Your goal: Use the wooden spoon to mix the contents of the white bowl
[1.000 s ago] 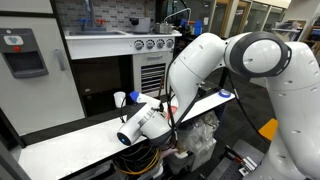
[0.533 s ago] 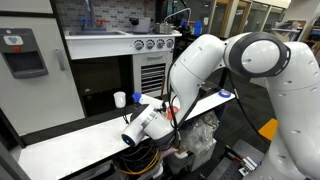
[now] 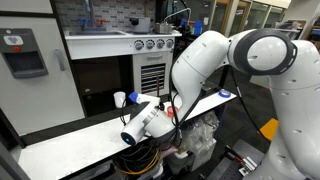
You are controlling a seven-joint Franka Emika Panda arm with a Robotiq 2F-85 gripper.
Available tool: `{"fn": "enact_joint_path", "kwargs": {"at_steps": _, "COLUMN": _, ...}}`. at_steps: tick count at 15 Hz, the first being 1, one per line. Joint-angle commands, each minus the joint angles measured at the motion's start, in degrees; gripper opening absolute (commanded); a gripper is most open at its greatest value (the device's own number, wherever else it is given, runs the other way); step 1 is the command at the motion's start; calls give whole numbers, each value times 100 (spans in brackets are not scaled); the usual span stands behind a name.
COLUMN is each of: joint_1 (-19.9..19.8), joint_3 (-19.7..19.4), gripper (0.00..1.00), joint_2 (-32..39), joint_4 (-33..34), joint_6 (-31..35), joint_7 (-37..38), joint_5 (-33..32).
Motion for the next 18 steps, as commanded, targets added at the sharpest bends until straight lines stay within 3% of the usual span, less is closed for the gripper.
{"fn": "enact_joint_path", "kwargs": {"at_steps": 1, "joint_1": -233, "joint_3": 157, "gripper": 3, "joint_2": -27, "joint_4": -63, "joint_6": 854, "joint_7": -157, "joint_5": 235}}
{"fn": "enact_joint_path", "kwargs": {"at_steps": 11, "joint_1": -236, "joint_3": 116, "gripper": 3, "joint_2": 1, "joint_4": -11, "joint_6": 1836, "joint_7": -312, "joint_5": 902}}
{"fn": "enact_joint_path", "kwargs": {"at_steps": 18, "joint_1": -155, "joint_3": -32, "gripper": 3, "joint_2": -92, "joint_4": 100, "joint_6": 1522, "joint_7": -386, "joint_5": 726}}
